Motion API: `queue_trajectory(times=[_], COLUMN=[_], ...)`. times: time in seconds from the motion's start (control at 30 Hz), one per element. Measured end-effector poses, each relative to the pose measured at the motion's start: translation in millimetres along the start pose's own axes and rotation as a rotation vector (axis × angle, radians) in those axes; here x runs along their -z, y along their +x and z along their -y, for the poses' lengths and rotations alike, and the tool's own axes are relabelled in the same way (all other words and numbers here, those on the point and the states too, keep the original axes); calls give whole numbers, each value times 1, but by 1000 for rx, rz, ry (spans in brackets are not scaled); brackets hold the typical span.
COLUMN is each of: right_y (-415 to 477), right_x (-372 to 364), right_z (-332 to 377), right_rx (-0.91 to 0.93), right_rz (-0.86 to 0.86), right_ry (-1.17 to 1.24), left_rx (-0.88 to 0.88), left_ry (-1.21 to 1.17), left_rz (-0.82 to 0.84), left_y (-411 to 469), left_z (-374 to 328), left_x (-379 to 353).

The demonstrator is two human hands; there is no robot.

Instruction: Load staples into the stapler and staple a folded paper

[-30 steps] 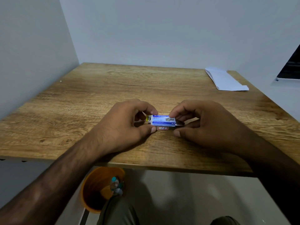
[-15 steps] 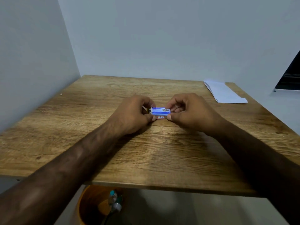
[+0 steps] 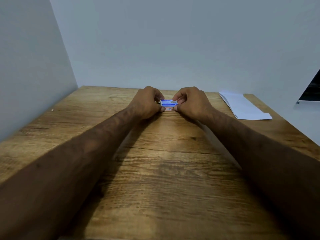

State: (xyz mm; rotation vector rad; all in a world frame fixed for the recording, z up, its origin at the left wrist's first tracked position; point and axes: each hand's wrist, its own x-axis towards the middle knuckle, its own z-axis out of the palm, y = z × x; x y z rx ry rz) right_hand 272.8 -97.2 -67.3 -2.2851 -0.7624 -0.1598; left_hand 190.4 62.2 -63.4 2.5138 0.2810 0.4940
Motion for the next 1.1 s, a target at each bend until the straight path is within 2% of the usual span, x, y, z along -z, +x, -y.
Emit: queue_trajectory(times=[0.2,0.67,0.93,1.1], right_y=[36,68,54,31], right_x=[-17,-35,-25,-12], right_z=[-4,-5,-9,-11], right_rx=[-18,-28,-16,-56], right_rz=[-69,-106,-49,-19], right_ry=[-77,-97,-93,-114], left_rx=[39,94,185,177], left_ry=[-32,-63,-158,-86], left_rz=[-38,-46,-34,13], left_y=[37,80,65,43], left_z=[10,21,25,20], left_x=[-10,-16,-14,-6])
